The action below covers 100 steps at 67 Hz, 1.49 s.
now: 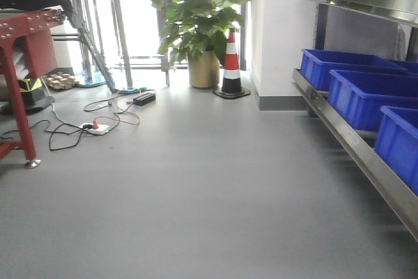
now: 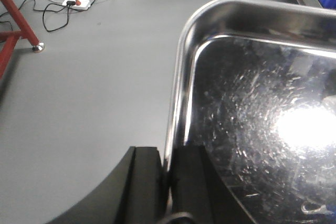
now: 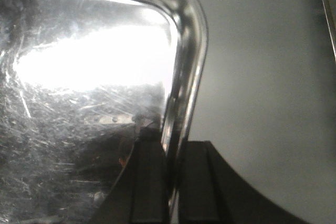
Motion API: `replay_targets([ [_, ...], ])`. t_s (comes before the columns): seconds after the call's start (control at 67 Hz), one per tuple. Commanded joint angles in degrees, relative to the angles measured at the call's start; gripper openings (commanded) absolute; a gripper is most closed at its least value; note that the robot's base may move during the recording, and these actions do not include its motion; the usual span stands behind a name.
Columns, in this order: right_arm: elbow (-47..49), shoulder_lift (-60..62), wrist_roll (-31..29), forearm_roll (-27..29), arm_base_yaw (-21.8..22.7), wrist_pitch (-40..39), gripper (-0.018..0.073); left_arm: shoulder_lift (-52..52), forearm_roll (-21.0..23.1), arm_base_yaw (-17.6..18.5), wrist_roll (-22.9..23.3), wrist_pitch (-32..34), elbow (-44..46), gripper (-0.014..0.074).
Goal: Stack silver trays without gaps
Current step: 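Hold the tray with both grippers while driving to the other shelf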
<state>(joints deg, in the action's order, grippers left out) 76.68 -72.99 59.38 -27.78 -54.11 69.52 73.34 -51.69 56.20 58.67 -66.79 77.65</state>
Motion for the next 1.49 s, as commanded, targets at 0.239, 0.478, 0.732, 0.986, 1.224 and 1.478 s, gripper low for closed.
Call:
replay_targets([
  [0.239,0.2,0.3,-0.4,0.1,-0.3,-1.0,-0.0006,-0.2,-3.3,0.1,1.1,1.9,0.3,-0.0017],
  [0.478,0.2,0.3,-0.4,0.1,-0.3,-2.5,-0.0006,-0.2,-3.6,0.1,1.1,1.9,0.3,-0.0017],
  [0.732,0.2,0.3,-0.4,0.1,-0.3,-4.1,-0.0006,-0.2,-4.2,0.1,1.1,2.2,0.3,-0.0017],
  [0.986,0.2,0.2,-0.4,0.1,-0.3,-5.6,-0.0006,-0.2,-4.4,-0.3,1.1,3.4,0.3,-0.0017],
  [1.224,0.2,0.2,-0.4,-0.1,-0.3,-9.3,-0.0006,-0.2,-4.6,-0.3,1.1,3.6,0.3,-0.0017],
  [1.478,0.2,0.2,-0.4,0.0,-0.3,-12.4,-0.0006,-0.2,-4.6,-0.3,1.1,3.8,0.3,-0.0017],
])
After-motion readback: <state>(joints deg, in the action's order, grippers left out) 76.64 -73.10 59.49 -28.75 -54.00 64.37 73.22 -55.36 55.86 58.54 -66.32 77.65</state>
